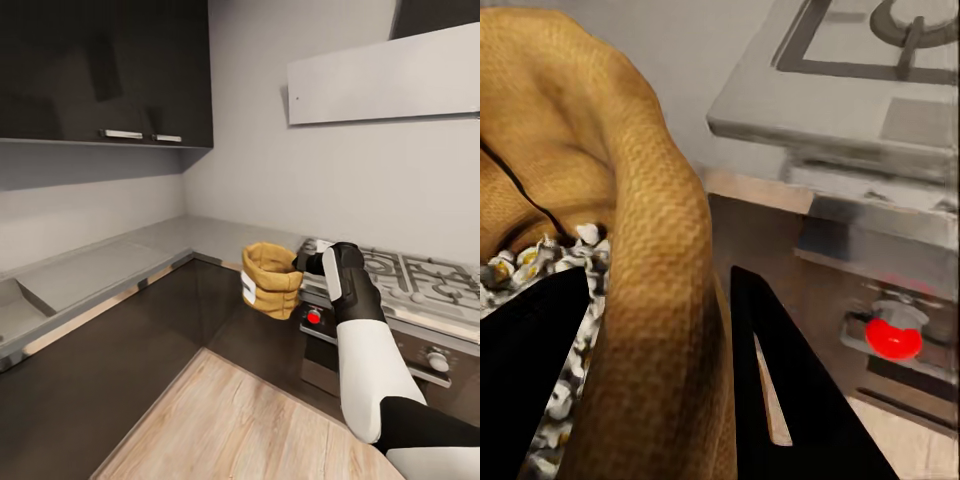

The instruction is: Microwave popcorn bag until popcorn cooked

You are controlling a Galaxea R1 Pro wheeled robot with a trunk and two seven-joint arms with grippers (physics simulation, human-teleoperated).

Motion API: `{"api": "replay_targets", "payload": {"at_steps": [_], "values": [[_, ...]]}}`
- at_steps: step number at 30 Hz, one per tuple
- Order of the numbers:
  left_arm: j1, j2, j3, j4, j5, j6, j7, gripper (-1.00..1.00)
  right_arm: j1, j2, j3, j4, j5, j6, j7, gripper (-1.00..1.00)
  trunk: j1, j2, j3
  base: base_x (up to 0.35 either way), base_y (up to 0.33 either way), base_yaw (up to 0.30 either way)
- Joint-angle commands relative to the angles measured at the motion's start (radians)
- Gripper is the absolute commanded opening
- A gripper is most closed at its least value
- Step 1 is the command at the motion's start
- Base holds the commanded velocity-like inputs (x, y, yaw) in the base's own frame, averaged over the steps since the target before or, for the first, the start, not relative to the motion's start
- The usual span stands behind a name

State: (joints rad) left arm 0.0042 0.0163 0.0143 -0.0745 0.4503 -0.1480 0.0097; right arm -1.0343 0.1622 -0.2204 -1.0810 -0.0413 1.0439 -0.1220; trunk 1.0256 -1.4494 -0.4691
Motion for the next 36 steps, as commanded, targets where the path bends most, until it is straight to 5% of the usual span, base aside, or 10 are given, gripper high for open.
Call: {"api": "replay_targets", "payload": {"at_steps": [1, 27, 36], "values": [[0.000, 0.000, 0.001, -0.002, 0.001, -0.001, 0.001, 1.00, 0.001, -0.005, -0.002, -0.004, -0.010, 0.003, -0.004, -1.00, -0.001, -0.001, -0.001, -0.345, 0.000, 0.000], [0.000, 0.001, 0.001, -0.001, 0.001, -0.001, 0.001, 1.00, 0.005, -0.015, -0.002, 0.049, -0.004, -0.042, -0.004, -1.00, -0.001, -0.001, -0.001, -0.345, 0.000, 0.000], [0.000, 0.001, 0.001, -0.002, 0.001, -0.001, 0.001, 1.00, 0.005, -0.015, -0.003, 0.040, 0.004, -0.042, -0.011, -1.00, -0.001, -0.001, -0.001, -0.345, 0.000, -0.244]]}}
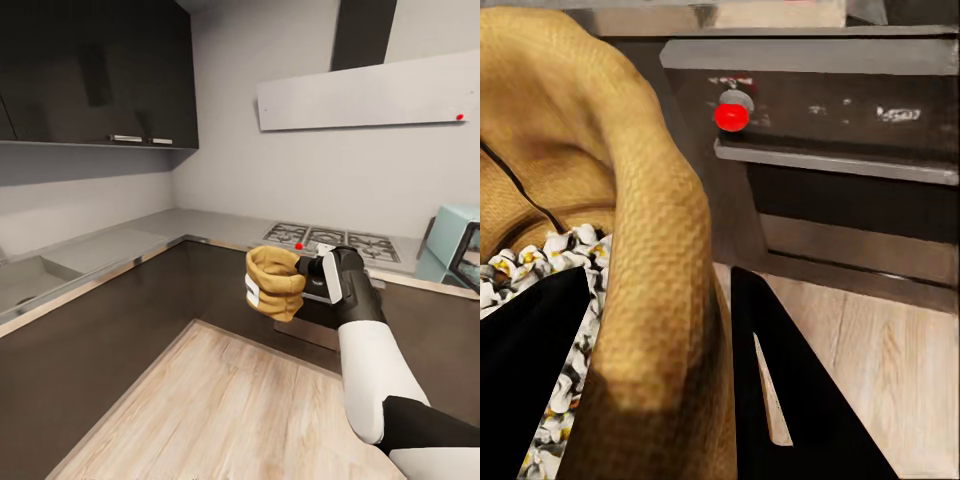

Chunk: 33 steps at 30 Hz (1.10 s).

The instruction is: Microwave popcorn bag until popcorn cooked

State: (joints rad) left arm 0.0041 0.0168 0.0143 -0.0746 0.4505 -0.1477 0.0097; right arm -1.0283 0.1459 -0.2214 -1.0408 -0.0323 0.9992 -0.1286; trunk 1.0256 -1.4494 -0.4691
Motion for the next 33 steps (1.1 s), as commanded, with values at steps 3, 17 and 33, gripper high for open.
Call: {"api": "replay_targets", "payload": {"at_steps": [3, 17, 33], "values": [[0.000, 0.000, 0.000, -0.002, 0.001, -0.001, 0.001, 1.00, -0.001, 0.001, -0.003, 0.000, -0.005, 0.003, -0.005, -1.00, -0.001, -0.001, -0.001, -0.345, 0.000, -0.294], [0.000, 0.002, 0.001, -0.002, 0.002, -0.001, 0.001, 1.00, -0.001, -0.027, -0.001, 0.001, -0.009, 0.004, -0.005, -1.00, -0.001, -0.001, -0.001, -0.196, 0.000, -0.294], [0.000, 0.002, 0.001, -0.002, 0.003, 0.000, 0.001, 1.00, -0.001, -0.029, -0.003, 0.011, -0.012, -0.119, -0.029, -1.00, -0.001, -0.001, -0.001, 0.000, 0.000, -0.294]]}}
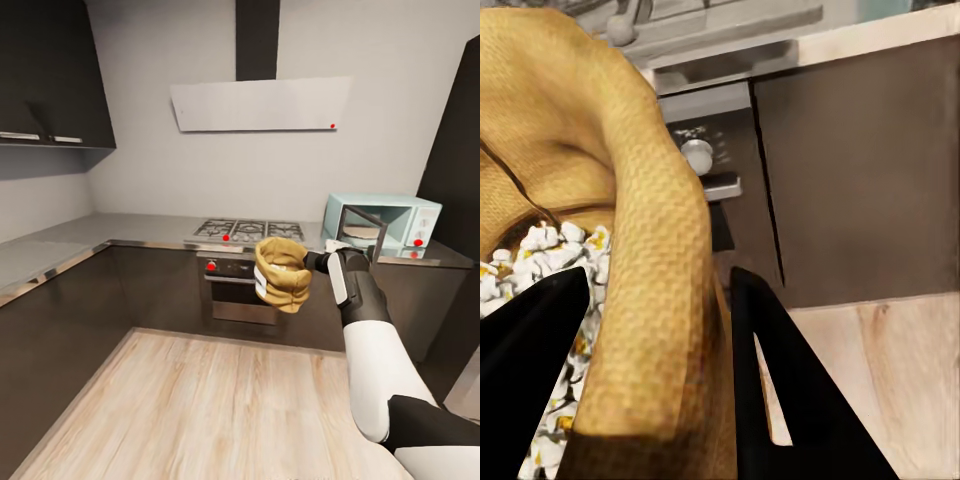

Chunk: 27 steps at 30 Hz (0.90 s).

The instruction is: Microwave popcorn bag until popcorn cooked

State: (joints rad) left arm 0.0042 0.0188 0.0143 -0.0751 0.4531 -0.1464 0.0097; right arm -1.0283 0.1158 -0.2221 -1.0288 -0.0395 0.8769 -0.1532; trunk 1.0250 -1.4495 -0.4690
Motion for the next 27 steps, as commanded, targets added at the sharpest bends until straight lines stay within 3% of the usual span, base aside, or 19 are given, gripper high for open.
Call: {"api": "replay_targets", "payload": {"at_steps": [1, 7, 27], "values": [[0.000, 0.000, 0.001, -0.002, 0.001, -0.001, 0.001, 1.00, -0.001, 0.001, -0.002, 0.000, -0.005, 0.003, -0.005, -1.00, 0.000, -0.001, -0.001, 0.000, 0.000, -0.294], [0.000, 0.000, 0.001, -0.002, 0.000, -0.001, 0.001, 1.00, -0.001, 0.001, -0.002, 0.000, -0.005, 0.010, -0.005, -1.00, 0.000, -0.001, -0.001, -0.090, 0.000, -0.294], [0.000, 0.000, 0.001, -0.002, -0.001, -0.001, 0.001, 1.00, -0.001, 0.001, -0.002, 0.000, -0.005, 0.013, -0.005, -1.00, 0.000, -0.001, -0.001, -0.327, -0.018, -0.294]]}}
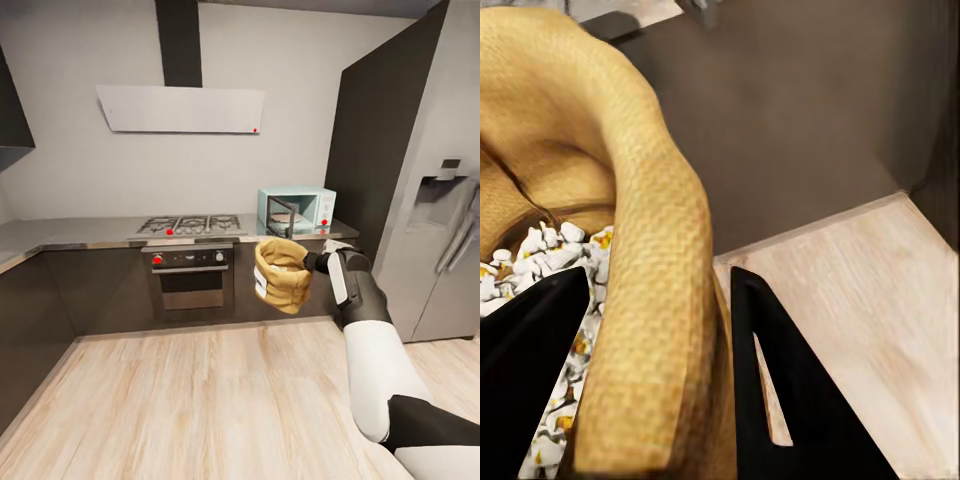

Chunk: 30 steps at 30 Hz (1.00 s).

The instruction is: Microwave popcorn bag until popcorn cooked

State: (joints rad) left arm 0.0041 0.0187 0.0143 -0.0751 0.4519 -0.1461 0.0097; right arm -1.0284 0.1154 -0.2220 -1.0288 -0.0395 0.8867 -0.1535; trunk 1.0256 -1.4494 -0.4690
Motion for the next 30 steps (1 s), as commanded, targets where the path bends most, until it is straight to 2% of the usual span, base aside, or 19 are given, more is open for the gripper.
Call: {"api": "replay_targets", "payload": {"at_steps": [1, 6, 30], "values": [[0.000, 0.000, 0.001, -0.002, 0.001, -0.001, 0.001, 1.00, -0.001, 0.001, -0.002, -0.001, -0.005, 0.003, -0.004, -1.00, -0.001, -0.001, -0.001, -0.324, 0.000, -0.294], [0.000, 0.001, 0.001, -0.002, 0.002, -0.001, 0.001, 1.00, -0.001, 0.001, -0.002, -0.001, -0.005, 0.003, -0.004, -1.00, -0.001, -0.001, -0.001, -0.134, 0.000, -0.294], [0.000, 0.000, 0.001, -0.002, 0.004, 0.001, 0.001, 1.00, -0.001, -0.005, -0.002, -0.002, -0.004, 0.006, -0.012, -1.00, -0.001, -0.001, -0.001, -0.001, 0.000, -0.294]]}}
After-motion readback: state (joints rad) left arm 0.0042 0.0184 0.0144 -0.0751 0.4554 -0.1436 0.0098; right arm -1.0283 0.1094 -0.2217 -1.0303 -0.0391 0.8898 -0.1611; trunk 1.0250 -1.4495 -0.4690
